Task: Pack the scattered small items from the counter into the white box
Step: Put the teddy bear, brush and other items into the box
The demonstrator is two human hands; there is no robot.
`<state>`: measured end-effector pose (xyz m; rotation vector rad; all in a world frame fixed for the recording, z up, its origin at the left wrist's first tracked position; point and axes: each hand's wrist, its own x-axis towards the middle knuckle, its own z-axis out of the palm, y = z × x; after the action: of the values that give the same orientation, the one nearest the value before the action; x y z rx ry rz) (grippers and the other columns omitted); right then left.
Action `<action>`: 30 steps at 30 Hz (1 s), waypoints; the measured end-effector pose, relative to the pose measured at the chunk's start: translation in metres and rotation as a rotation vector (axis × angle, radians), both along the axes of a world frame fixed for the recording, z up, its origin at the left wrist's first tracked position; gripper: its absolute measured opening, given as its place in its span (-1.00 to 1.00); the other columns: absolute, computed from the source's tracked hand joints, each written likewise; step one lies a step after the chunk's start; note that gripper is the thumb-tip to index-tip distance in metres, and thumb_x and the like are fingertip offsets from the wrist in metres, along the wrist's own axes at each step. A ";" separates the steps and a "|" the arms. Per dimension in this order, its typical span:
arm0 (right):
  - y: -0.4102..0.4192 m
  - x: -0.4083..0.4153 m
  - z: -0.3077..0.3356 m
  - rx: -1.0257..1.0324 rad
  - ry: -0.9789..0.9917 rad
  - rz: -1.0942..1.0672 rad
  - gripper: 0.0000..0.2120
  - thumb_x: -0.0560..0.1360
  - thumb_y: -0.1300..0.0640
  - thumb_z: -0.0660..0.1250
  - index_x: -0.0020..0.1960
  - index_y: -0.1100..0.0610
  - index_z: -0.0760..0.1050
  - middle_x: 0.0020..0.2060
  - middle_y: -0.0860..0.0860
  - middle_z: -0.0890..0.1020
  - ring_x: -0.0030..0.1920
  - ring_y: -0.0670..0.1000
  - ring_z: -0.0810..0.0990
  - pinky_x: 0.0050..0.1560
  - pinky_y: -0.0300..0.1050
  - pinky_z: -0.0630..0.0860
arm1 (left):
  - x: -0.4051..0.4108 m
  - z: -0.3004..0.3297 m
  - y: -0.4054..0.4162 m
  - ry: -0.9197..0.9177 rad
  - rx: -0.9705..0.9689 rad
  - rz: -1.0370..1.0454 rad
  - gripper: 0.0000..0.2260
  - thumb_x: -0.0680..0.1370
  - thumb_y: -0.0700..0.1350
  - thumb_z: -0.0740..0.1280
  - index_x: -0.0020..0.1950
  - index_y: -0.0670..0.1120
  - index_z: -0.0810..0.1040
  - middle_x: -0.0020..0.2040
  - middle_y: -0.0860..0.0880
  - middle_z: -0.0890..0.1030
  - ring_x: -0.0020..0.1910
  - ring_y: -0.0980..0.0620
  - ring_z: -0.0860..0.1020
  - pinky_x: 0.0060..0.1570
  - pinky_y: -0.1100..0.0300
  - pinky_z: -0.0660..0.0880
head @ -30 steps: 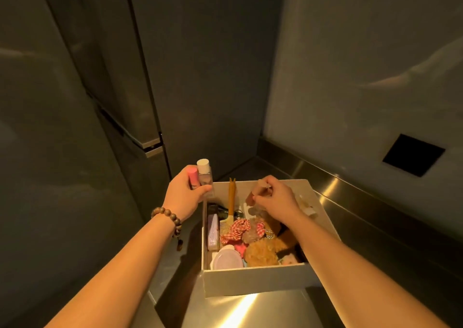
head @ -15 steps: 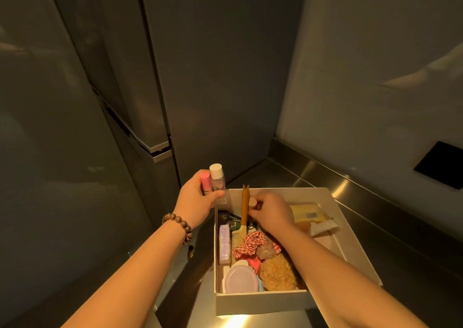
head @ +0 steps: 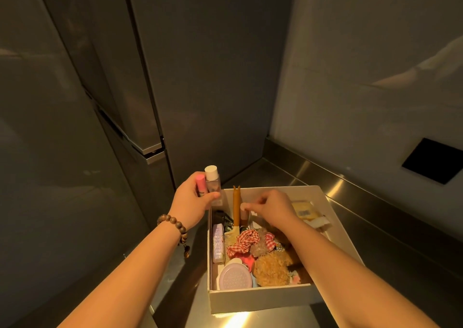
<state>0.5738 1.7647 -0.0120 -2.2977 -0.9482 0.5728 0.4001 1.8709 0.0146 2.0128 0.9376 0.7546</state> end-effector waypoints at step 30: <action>-0.010 -0.008 0.047 0.325 0.095 0.154 -0.76 0.50 0.02 0.36 0.16 -0.03 0.56 -0.01 -0.14 0.60 0.03 -0.13 0.55 -0.07 -0.26 0.50 | -0.003 0.017 -0.019 0.027 0.029 -0.090 -0.73 0.45 -0.10 0.42 0.08 0.08 0.44 -0.06 0.17 0.50 -0.09 0.26 0.46 -0.15 0.41 0.30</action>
<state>0.5655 1.7551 0.0355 -1.9063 -1.0913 0.5414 0.3969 1.8516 0.0320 2.0810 0.8492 0.6969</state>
